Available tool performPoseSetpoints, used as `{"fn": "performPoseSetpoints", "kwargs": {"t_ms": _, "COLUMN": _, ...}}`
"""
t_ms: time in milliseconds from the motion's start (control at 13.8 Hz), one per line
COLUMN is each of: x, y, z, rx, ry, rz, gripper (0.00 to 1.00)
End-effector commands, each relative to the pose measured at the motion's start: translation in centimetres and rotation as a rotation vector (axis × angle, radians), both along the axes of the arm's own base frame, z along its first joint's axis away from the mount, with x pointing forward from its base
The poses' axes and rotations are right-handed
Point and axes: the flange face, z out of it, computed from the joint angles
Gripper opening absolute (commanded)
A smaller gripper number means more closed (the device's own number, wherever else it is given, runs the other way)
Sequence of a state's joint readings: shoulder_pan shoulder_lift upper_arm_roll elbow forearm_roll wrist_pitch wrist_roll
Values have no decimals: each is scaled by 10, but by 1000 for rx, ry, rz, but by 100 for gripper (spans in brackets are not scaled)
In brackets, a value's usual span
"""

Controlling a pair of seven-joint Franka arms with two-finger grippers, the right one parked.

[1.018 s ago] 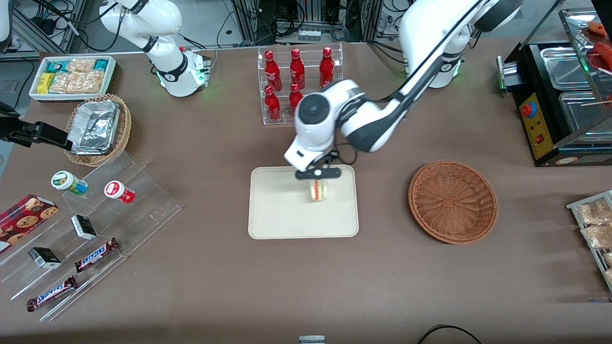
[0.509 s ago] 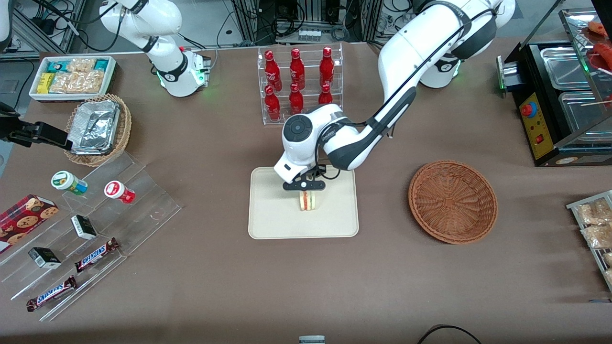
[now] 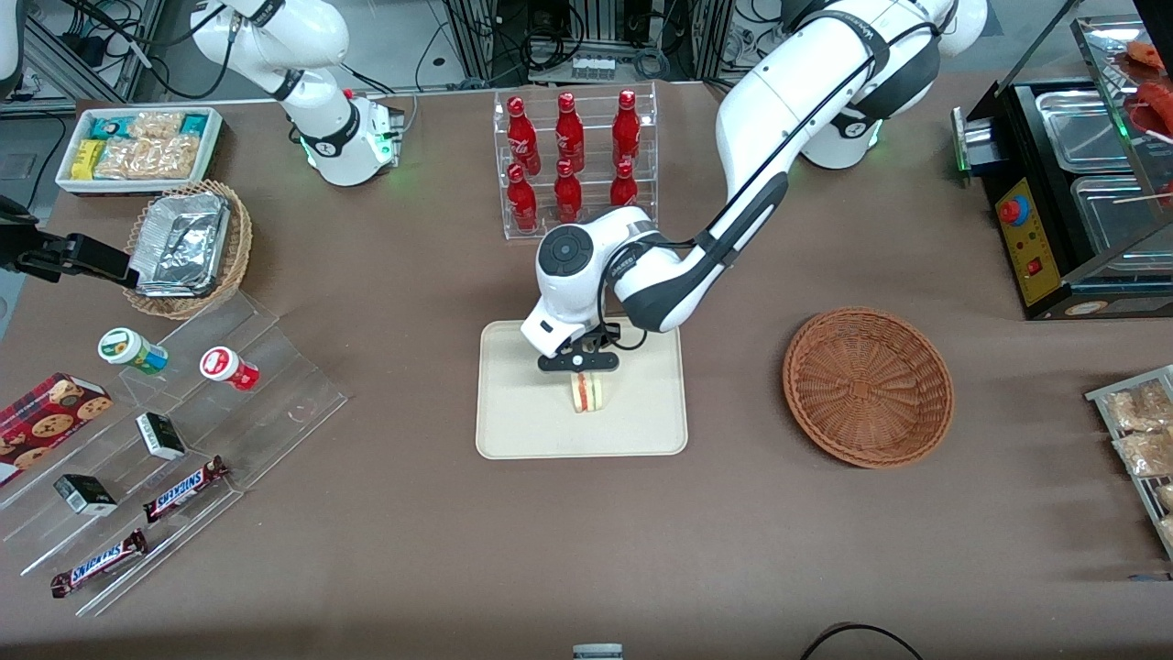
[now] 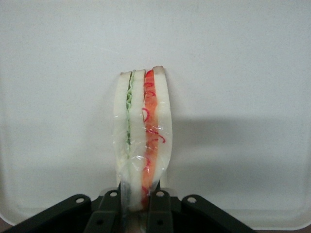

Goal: Place sandwich from basket to tray
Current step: 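Lower the sandwich onto the tray and open the left gripper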

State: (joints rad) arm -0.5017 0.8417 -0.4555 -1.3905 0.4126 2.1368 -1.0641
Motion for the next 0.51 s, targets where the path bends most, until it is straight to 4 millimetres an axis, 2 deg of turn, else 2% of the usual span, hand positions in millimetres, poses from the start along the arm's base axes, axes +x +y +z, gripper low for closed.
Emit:
{"fn": "performPoseSetpoints", "kwargs": {"t_ms": 0, "x": 4, "y": -7, "z": -3, "rx": 8, "ry": -38, "rz": -7, "gripper": 100}}
{"fn": "performPoseSetpoints", "kwargs": {"t_ms": 145, "x": 8, "y": -4, "z": 10, "rx": 11, "ry": -52, "rz": 3, "gripper": 100}}
{"fn": "performPoseSetpoints", "kwargs": {"t_ms": 291, "x": 11, "y": 6, "z": 48, "rx": 49, "ry": -53, "rz": 27, "gripper": 100}}
{"fn": "performPoseSetpoints", "kwargs": {"t_ms": 436, "x": 13, "y": 19, "z": 98, "rx": 40, "ry": -22, "rz": 85, "gripper": 100}}
